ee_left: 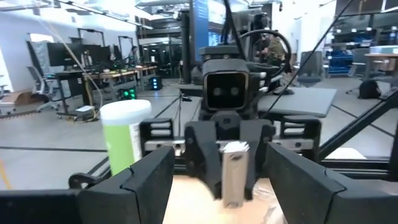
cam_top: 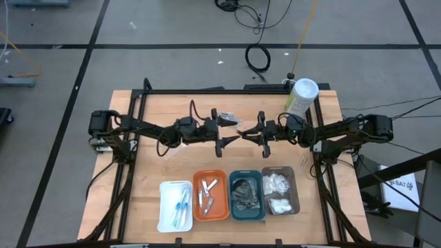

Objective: Pick & Place Travel size toiletries
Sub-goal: Put the silver nail cutter into the orange bin

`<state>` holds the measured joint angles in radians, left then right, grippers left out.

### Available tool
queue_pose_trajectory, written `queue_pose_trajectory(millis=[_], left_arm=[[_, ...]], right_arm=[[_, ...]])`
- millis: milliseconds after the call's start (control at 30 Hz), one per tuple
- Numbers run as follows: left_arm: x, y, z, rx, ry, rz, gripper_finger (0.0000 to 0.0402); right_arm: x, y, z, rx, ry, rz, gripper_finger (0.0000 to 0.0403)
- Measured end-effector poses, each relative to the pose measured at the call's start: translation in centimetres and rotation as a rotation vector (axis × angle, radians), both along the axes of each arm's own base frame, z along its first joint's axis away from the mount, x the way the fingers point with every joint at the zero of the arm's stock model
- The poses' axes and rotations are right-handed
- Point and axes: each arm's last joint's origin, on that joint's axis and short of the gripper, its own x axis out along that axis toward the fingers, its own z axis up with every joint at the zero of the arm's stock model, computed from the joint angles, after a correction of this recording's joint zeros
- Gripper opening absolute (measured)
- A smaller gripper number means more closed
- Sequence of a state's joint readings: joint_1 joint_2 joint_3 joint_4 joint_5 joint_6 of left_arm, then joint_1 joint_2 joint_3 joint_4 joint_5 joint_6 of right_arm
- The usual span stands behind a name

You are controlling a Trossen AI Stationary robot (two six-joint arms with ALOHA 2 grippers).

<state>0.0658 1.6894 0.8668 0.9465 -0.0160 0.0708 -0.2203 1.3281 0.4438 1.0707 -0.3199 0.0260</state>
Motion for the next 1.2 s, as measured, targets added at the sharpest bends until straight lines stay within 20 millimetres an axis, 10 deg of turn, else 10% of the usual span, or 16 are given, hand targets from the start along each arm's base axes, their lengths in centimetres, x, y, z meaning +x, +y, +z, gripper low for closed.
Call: queue_pose_trajectory(millis=[1200], left_arm=[[1.8,-0.1,-1.0,-0.027,-0.014,-0.078,0.0250]], right_arm=[[0.1,0.3,0.1,-0.010,-0.012,0.011,0.0042]])
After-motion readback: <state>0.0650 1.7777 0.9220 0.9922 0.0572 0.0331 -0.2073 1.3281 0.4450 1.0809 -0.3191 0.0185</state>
